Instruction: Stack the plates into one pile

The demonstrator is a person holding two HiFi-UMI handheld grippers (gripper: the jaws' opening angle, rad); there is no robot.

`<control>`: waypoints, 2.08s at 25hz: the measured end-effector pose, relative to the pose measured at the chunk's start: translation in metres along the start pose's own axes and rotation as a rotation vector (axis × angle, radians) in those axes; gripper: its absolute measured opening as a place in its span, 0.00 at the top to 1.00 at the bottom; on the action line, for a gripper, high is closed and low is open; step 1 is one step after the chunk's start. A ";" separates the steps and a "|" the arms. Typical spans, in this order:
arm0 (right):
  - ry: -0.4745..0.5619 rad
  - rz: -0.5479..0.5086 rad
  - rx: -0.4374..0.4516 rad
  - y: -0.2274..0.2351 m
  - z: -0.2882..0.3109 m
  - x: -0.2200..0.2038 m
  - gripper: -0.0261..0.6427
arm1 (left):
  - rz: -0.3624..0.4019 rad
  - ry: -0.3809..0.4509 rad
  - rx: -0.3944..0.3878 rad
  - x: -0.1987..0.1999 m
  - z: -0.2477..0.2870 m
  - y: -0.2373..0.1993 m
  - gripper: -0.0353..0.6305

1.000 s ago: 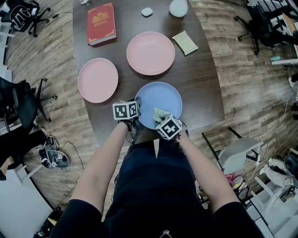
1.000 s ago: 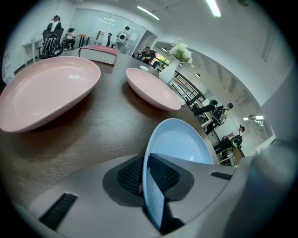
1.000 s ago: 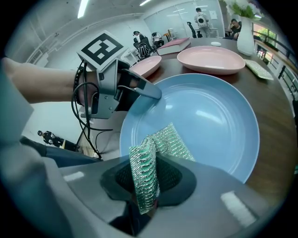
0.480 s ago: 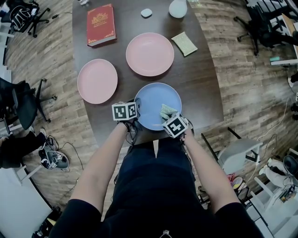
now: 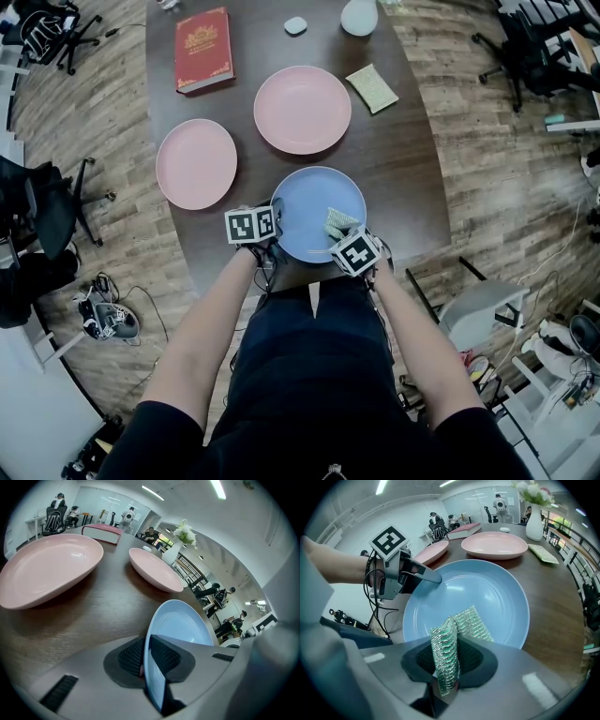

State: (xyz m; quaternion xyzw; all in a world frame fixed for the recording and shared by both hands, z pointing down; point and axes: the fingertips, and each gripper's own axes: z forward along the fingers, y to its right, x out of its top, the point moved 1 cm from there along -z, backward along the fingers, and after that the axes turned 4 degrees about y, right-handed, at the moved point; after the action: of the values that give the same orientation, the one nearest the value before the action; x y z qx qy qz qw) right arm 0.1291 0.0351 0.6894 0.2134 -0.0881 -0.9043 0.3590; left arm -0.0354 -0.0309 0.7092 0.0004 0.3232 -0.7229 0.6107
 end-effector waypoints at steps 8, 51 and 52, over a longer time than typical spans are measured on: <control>0.030 -0.004 0.012 -0.002 0.001 0.001 0.84 | -0.022 0.007 0.001 0.000 0.000 0.000 0.89; 0.104 0.078 0.271 -0.092 0.040 0.041 0.83 | -0.170 0.033 -0.050 -0.006 -0.002 -0.003 0.90; 0.106 0.089 0.271 -0.092 0.040 0.043 0.83 | -0.170 0.034 -0.051 -0.007 -0.002 -0.003 0.90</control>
State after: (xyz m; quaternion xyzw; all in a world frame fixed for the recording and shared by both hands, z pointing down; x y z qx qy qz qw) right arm 0.0270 0.0731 0.6827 0.3033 -0.1997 -0.8548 0.3708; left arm -0.0372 -0.0239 0.7115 -0.0306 0.3505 -0.7636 0.5414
